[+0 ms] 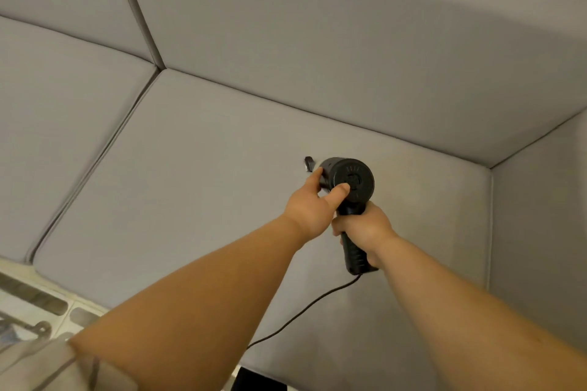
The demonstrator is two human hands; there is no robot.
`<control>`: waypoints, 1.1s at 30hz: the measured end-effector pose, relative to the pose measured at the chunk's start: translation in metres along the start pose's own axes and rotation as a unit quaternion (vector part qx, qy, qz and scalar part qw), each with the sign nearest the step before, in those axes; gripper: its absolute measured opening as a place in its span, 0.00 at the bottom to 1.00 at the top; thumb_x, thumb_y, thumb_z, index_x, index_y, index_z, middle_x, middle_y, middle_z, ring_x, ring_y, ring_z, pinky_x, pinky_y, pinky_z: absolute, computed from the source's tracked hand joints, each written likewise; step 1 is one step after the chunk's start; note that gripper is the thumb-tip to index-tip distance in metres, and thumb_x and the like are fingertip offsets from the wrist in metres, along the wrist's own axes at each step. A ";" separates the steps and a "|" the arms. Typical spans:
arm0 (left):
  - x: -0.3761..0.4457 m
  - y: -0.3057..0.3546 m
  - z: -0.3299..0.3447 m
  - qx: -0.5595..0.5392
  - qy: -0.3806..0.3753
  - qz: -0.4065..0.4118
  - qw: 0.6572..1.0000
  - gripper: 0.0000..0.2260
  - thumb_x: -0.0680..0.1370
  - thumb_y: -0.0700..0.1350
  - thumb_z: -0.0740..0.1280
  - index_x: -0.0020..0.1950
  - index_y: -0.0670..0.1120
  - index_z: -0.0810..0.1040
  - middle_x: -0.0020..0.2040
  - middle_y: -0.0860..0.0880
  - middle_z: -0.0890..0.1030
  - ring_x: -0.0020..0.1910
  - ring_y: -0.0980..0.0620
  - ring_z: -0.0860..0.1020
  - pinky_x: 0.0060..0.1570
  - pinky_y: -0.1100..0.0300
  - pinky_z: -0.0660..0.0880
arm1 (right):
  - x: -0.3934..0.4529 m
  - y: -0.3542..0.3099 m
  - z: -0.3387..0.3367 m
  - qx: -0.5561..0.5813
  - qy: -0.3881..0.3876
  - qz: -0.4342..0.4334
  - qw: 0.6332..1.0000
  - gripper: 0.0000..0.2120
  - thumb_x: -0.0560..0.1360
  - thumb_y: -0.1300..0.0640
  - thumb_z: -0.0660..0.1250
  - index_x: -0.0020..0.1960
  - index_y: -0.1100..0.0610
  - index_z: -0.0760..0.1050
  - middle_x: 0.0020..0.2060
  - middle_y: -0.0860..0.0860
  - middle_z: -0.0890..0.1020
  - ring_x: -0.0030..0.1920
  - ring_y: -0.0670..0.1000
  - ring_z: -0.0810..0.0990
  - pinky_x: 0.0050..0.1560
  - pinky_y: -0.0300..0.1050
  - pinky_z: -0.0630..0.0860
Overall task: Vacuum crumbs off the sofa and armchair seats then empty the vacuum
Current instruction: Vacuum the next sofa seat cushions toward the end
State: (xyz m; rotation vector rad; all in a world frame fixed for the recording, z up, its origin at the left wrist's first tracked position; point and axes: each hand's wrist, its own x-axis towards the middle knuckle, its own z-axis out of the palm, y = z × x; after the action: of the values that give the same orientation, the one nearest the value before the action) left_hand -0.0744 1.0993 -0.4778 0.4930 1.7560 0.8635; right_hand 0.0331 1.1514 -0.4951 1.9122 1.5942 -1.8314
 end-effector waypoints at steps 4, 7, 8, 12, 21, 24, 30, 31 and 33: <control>-0.004 -0.002 0.006 -0.011 -0.004 -0.002 1.000 0.32 0.77 0.58 0.64 0.77 0.56 0.54 0.69 0.50 0.71 0.62 0.46 0.75 0.64 0.50 0.70 | 0.000 0.007 -0.005 0.004 0.003 0.016 1.000 0.16 0.65 0.68 0.71 0.50 0.57 0.77 0.42 0.58 0.81 0.43 0.60 0.79 0.46 0.55 0.79; -0.010 -0.001 0.015 -0.020 -0.010 -0.005 1.000 0.31 0.77 0.57 0.64 0.77 0.56 0.55 0.69 0.49 0.71 0.63 0.46 0.74 0.62 0.54 0.70 | -0.008 0.012 -0.012 0.014 0.001 0.021 1.000 0.14 0.65 0.68 0.70 0.49 0.57 0.77 0.40 0.58 0.81 0.42 0.60 0.79 0.47 0.56 0.79; -0.013 0.000 0.017 -0.025 -0.010 -0.004 1.000 0.31 0.77 0.57 0.64 0.77 0.55 0.55 0.69 0.49 0.71 0.64 0.47 0.73 0.61 0.57 0.70 | -0.011 0.014 -0.014 0.017 -0.004 0.023 1.000 0.14 0.65 0.69 0.70 0.49 0.57 0.77 0.40 0.58 0.81 0.42 0.60 0.79 0.48 0.56 0.79; -0.024 -0.001 0.027 -0.032 -0.007 -0.006 0.999 0.31 0.77 0.57 0.64 0.77 0.55 0.56 0.69 0.50 0.71 0.66 0.48 0.71 0.56 0.60 0.66 | -0.020 0.024 -0.021 0.029 -0.017 0.034 0.999 0.15 0.65 0.69 0.70 0.50 0.59 0.77 0.40 0.59 0.80 0.41 0.60 0.78 0.47 0.56 0.78; -0.058 -0.024 0.056 -0.047 0.005 -0.018 0.999 0.32 0.76 0.58 0.65 0.77 0.56 0.55 0.69 0.51 0.71 0.63 0.48 0.74 0.63 0.55 0.70 | -0.046 0.055 -0.033 -0.003 -0.020 0.031 0.999 0.12 0.64 0.69 0.70 0.46 0.58 0.78 0.39 0.58 0.81 0.40 0.60 0.78 0.48 0.57 0.79; -0.062 -0.023 0.055 -0.059 0.016 -0.010 0.998 0.32 0.76 0.58 0.65 0.76 0.56 0.56 0.69 0.52 0.71 0.64 0.50 0.73 0.59 0.59 0.69 | -0.051 0.054 -0.032 -0.008 -0.011 0.018 1.000 0.13 0.64 0.69 0.70 0.48 0.59 0.78 0.40 0.59 0.81 0.41 0.60 0.78 0.48 0.57 0.79; -0.055 -0.018 0.028 -0.054 0.044 0.017 0.997 0.31 0.76 0.59 0.64 0.76 0.58 0.56 0.69 0.54 0.71 0.59 0.56 0.71 0.54 0.63 0.66 | -0.041 0.029 -0.014 -0.023 -0.006 -0.018 1.000 0.15 0.64 0.67 0.70 0.50 0.58 0.77 0.42 0.59 0.83 0.42 0.60 0.80 0.48 0.57 0.80; -0.051 -0.018 0.021 -0.052 0.046 0.019 0.997 0.31 0.76 0.59 0.64 0.76 0.58 0.56 0.69 0.54 0.71 0.59 0.56 0.72 0.54 0.63 0.67 | -0.037 0.024 -0.009 -0.026 -0.008 -0.022 0.999 0.15 0.64 0.67 0.69 0.50 0.58 0.77 0.43 0.59 0.83 0.42 0.60 0.80 0.48 0.56 0.80; -0.041 -0.018 0.006 -0.047 0.047 0.017 0.998 0.31 0.76 0.59 0.64 0.76 0.58 0.55 0.69 0.53 0.71 0.61 0.52 0.74 0.56 0.60 0.69 | -0.028 0.014 0.003 -0.025 -0.013 -0.025 0.999 0.16 0.63 0.66 0.70 0.51 0.58 0.77 0.43 0.59 0.83 0.43 0.60 0.80 0.48 0.55 0.79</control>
State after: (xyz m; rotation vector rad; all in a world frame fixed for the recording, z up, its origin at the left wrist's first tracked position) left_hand -0.0529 1.0614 -0.4665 0.4272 1.7875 1.0036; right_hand 0.0467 1.1259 -0.4834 1.8372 1.6791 -1.8088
